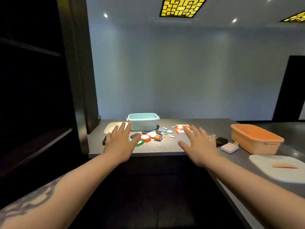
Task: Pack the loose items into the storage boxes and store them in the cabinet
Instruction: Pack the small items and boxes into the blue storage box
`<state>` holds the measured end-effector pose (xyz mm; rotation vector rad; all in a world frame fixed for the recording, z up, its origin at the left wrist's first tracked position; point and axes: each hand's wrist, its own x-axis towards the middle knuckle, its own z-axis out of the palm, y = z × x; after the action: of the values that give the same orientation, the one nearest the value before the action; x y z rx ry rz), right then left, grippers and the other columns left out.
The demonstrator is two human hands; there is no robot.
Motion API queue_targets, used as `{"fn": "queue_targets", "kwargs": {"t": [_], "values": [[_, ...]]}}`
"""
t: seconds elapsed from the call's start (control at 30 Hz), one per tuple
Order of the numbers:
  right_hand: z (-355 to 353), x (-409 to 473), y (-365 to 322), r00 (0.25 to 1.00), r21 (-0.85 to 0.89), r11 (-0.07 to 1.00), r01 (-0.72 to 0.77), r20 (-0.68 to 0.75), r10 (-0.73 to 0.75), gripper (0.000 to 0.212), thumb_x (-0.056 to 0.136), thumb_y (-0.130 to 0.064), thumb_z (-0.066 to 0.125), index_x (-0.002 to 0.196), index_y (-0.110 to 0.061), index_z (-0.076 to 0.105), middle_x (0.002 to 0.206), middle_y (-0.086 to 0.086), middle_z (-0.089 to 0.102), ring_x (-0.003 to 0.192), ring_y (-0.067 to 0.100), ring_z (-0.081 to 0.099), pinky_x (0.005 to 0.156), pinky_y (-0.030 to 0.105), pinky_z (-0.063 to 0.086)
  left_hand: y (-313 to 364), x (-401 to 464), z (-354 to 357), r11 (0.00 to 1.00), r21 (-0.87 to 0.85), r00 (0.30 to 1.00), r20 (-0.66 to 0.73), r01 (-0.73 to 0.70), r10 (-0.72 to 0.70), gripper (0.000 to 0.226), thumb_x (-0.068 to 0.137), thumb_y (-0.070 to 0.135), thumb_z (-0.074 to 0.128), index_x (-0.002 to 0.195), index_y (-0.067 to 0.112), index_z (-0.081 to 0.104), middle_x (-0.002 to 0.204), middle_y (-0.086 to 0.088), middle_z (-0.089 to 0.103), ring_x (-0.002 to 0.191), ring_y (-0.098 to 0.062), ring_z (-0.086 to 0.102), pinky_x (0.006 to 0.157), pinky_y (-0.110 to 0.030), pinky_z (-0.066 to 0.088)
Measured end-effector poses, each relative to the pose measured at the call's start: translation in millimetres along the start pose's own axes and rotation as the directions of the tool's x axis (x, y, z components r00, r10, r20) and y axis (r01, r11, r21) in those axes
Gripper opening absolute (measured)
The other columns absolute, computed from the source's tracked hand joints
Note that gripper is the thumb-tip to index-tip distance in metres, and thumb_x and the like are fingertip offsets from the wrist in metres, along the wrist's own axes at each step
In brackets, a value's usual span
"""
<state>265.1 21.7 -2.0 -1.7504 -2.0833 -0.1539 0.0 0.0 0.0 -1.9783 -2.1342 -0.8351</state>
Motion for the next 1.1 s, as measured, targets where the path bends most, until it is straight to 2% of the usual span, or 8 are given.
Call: {"fn": "queue_targets", "kwargs": {"t": [0.1,0.33,0.67,0.83,1.1], "values": [[34.5,-2.3,-10.6,0.998,-0.06,0.998,-0.013,0.068,0.017,0.063,0.092,-0.063,0.024,0.148,-0.039,0.008,0.16,-0.003,0.003,0.146,0.024,0.001,0.113,0.056,0.006,-25.9,-3.7,23.0,0.999,0.014,0.997,0.059,0.04,-0.041,0.066,0.092,0.058,0.03,0.149,0.029,0.014,0.159,0.002,0.008,0.145,-0.022,0.006,0.117,-0.045,0.009],[93.0,35.0,-20.8,0.99,-0.027,1.0,-0.011,0.139,0.014,0.065,0.091,-0.066,0.024,0.148,-0.04,0.008,0.16,-0.003,0.004,0.146,0.025,0.002,0.114,0.057,0.006,-61.8,22.6,71.0,0.996,-0.007,0.987,0.134,0.091,-0.089,0.066,0.092,0.059,0.032,0.149,0.03,0.014,0.159,0.002,0.009,0.145,-0.022,0.008,0.116,-0.045,0.012],[182.3,179.6,-2.1,0.987,0.006,0.999,0.036,0.155,-0.037,0.064,0.091,-0.065,0.026,0.148,-0.04,0.01,0.16,-0.004,0.008,0.146,0.023,0.005,0.113,0.057,0.005,-60.7,149.9,159.3,0.991,-0.049,0.981,0.158,0.121,-0.112,0.068,0.091,0.059,0.037,0.149,0.031,0.014,0.159,0.003,0.011,0.146,-0.022,0.009,0.115,-0.047,0.012],[225.0,257.2,13.3,0.985,0.01,0.997,0.071,0.155,-0.072,0.061,0.092,-0.061,0.03,0.147,-0.038,0.018,0.158,-0.004,0.016,0.144,0.021,0.011,0.112,0.056,0.01,-64.4,217.2,207.4,0.991,-0.049,0.986,0.122,0.123,-0.117,0.063,0.093,0.053,0.041,0.147,0.027,0.021,0.156,0.001,0.022,0.141,-0.02,0.021,0.112,-0.042,0.02],[301.9,350.3,5.4,0.966,0.033,0.996,0.078,0.245,-0.083,0.062,0.093,-0.059,0.03,0.148,-0.036,0.014,0.159,-0.003,0.013,0.145,0.021,0.007,0.113,0.055,0.007,-102.7,302.9,274.2,0.992,-0.025,0.981,0.157,0.121,-0.115,0.066,0.093,0.054,0.039,0.148,0.023,0.02,0.157,0.0,0.019,0.143,-0.02,0.018,0.114,-0.041,0.017]]}}
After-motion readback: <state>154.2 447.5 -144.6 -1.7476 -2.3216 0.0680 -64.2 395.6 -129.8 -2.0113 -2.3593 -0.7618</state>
